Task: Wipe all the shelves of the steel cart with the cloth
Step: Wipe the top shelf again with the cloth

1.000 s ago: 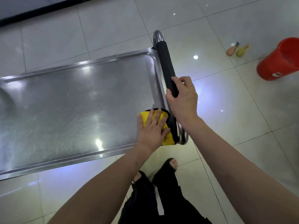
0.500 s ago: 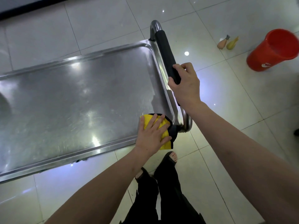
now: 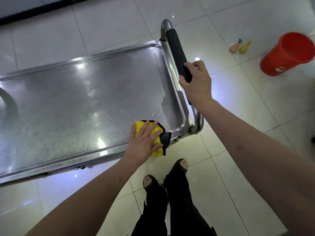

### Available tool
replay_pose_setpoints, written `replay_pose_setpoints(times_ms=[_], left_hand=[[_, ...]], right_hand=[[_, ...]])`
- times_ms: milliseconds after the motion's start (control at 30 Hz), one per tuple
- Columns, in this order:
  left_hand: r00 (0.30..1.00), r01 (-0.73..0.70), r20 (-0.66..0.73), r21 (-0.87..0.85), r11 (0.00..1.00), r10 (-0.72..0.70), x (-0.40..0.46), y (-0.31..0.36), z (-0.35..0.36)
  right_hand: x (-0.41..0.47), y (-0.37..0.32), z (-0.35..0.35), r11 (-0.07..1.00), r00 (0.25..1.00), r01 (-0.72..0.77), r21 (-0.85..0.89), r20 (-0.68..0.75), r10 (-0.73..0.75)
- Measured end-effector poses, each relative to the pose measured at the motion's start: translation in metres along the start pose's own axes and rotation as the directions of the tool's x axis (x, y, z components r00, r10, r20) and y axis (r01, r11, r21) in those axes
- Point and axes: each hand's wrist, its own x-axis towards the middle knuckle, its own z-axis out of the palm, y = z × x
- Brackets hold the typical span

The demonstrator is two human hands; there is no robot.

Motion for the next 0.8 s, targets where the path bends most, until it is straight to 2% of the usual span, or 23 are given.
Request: replay_pose_setpoints(times_ms=[233, 433, 800], left_hand=[[1.0, 0.021, -0.02, -0.013, 1.0, -0.022, 0.012, 0.019, 0.001], [1.0, -0.007, 0.021, -0.061, 0.998, 0.008, 0.053, 0.056, -0.012], [0.996, 0.083, -0.023, -0.095, 0.992, -0.086, 0.087, 0.06, -0.017]], right_hand=[[-0.001, 0.002, 0.001, 1.0, 1.0, -0.007, 0.006, -0.004, 0.007], [0.0, 0.004, 0.004, 1.0, 1.0, -0.001, 0.009, -0.005, 0.001], [-0.001, 0.005, 0.005, 0.999, 1.0, 0.02, 0.032, -0.02, -0.019]])
